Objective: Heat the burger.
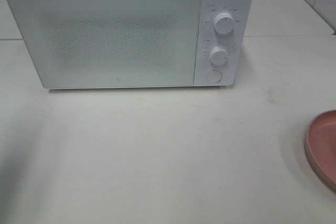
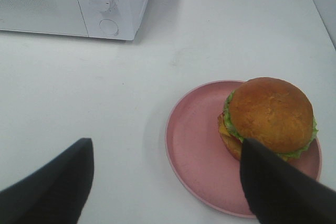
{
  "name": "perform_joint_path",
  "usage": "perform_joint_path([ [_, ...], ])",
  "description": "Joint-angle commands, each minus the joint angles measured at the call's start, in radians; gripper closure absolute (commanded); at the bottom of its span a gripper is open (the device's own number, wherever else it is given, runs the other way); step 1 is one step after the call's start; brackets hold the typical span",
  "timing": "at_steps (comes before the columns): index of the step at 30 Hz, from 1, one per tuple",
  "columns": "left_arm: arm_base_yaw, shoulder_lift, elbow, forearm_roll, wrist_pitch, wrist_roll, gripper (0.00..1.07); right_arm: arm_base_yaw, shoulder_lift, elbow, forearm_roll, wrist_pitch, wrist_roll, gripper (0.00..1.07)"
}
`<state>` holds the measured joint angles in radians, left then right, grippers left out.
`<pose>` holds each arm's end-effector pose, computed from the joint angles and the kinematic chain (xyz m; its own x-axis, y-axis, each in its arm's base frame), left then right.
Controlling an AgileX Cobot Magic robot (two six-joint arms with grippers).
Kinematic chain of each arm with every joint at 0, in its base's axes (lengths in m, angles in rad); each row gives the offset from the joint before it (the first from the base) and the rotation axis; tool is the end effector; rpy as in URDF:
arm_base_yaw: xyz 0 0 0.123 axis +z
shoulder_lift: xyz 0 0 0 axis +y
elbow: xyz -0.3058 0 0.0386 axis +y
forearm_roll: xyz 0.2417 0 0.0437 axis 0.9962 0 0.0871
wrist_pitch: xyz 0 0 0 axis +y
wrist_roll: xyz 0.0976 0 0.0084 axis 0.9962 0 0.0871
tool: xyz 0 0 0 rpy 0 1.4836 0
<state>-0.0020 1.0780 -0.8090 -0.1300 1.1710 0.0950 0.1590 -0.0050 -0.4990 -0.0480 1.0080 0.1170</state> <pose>0.1551 -0.0120 0.2936 -0.9735 0.0458 -0.2242 0.0712 0.9917 -0.1067 -0.0250 -0.0080 0.2754 -0.4087 0.0268 -0.9123 -0.0846 0.9942 0.0671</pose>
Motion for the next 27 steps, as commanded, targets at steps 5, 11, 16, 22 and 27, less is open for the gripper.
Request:
perform_joint_path([
  [5, 0.003, -0.237, 0.204, 0.000, -0.010, -0.041, 0.04, -0.005, -0.026, 0.002, -0.001, -0.013, -0.004, 0.32],
  [11, 0.003, -0.405, 0.258, 0.002, -0.057, -0.041, 0.04, -0.005, -0.026, 0.002, -0.001, -0.013, -0.004, 0.32],
  [16, 0.003, -0.585, 0.292, 0.014, -0.099, -0.046, 0.04, -0.005, -0.026, 0.002, -0.001, -0.013, -0.004, 0.32],
  [22, 0.003, -0.762, 0.292, 0.022, -0.099, -0.049, 0.04, -0.005, -0.026, 0.002, -0.001, -0.013, -0.004, 0.32],
  [27, 0.003, -0.861, 0.292, 0.004, -0.099, -0.049, 0.04, -0.005, -0.026, 0.002, -0.001, -0.013, -0.004, 0.32],
])
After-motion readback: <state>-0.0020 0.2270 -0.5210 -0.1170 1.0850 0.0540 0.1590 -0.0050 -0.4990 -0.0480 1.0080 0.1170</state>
